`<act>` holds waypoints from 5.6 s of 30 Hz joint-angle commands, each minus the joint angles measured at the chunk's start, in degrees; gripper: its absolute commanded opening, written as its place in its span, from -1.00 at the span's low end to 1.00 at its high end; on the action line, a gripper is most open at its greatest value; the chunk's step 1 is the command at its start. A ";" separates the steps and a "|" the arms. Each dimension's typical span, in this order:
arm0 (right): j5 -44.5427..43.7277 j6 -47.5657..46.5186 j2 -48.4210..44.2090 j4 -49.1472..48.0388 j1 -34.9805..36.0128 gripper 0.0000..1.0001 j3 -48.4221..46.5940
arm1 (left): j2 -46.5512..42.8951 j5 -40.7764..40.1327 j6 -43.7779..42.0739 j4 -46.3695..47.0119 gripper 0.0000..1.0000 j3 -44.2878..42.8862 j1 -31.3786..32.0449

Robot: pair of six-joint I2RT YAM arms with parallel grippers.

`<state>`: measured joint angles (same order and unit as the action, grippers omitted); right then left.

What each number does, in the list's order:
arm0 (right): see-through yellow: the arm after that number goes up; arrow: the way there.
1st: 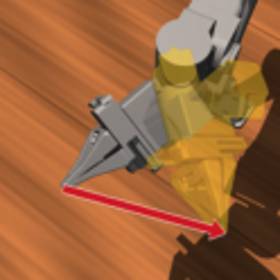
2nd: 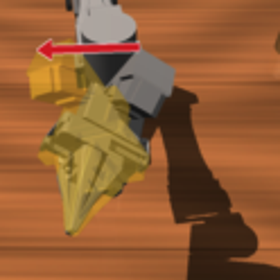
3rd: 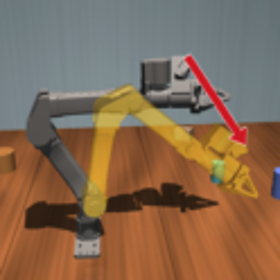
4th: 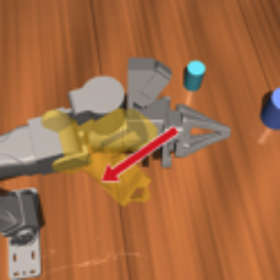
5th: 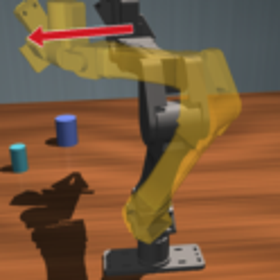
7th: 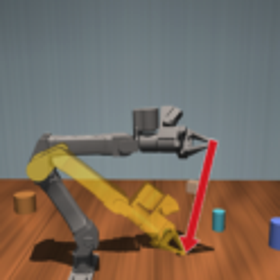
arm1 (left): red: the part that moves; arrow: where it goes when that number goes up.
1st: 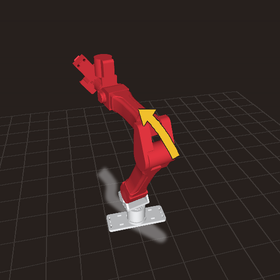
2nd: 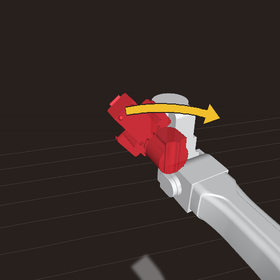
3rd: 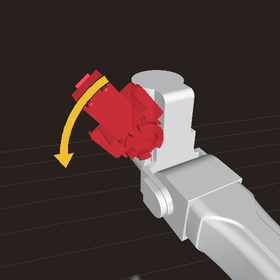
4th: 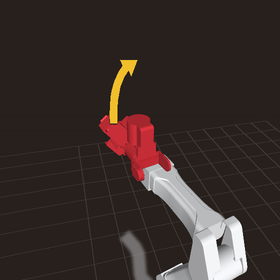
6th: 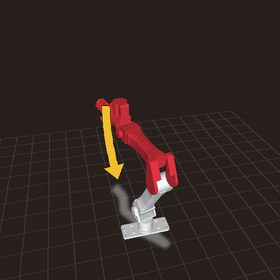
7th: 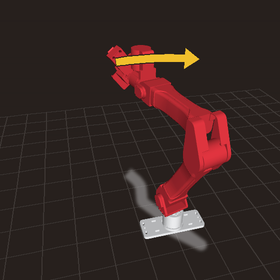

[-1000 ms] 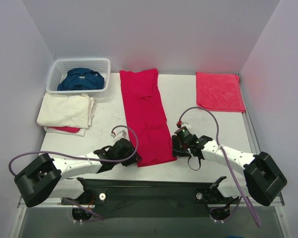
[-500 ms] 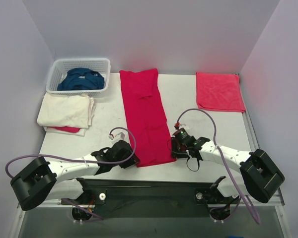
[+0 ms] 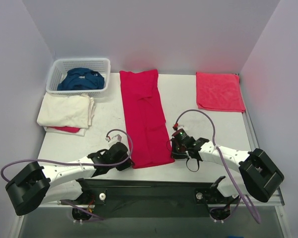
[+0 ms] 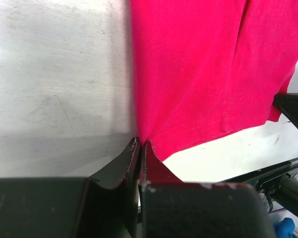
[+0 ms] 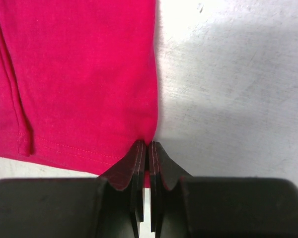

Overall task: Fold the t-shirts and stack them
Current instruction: Grab the bottom of the folded rectangular tshirt with both arms, then fold the folded rectangular tshirt in 1/3 of the way

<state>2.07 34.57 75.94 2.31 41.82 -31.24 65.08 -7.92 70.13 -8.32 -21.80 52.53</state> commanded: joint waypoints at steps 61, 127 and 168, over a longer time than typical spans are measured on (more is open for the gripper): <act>-13.41 -11.54 11.84 6.92 -5.34 -1.00 -32.82 | 16.21 -32.25 -26.53 -1.62 -1.00 -33.55 -7.88; 6.02 -11.72 48.07 13.34 -14.49 -0.57 -67.71 | 47.42 -3.15 -33.12 3.57 0.16 -51.57 -23.35; 9.09 -11.72 18.99 10.53 -22.40 -0.35 -34.17 | 26.95 14.67 -33.66 13.48 0.30 -27.43 -29.50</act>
<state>8.21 22.44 98.06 13.96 18.87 -69.60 94.96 -0.97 33.91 -0.54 -53.21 23.35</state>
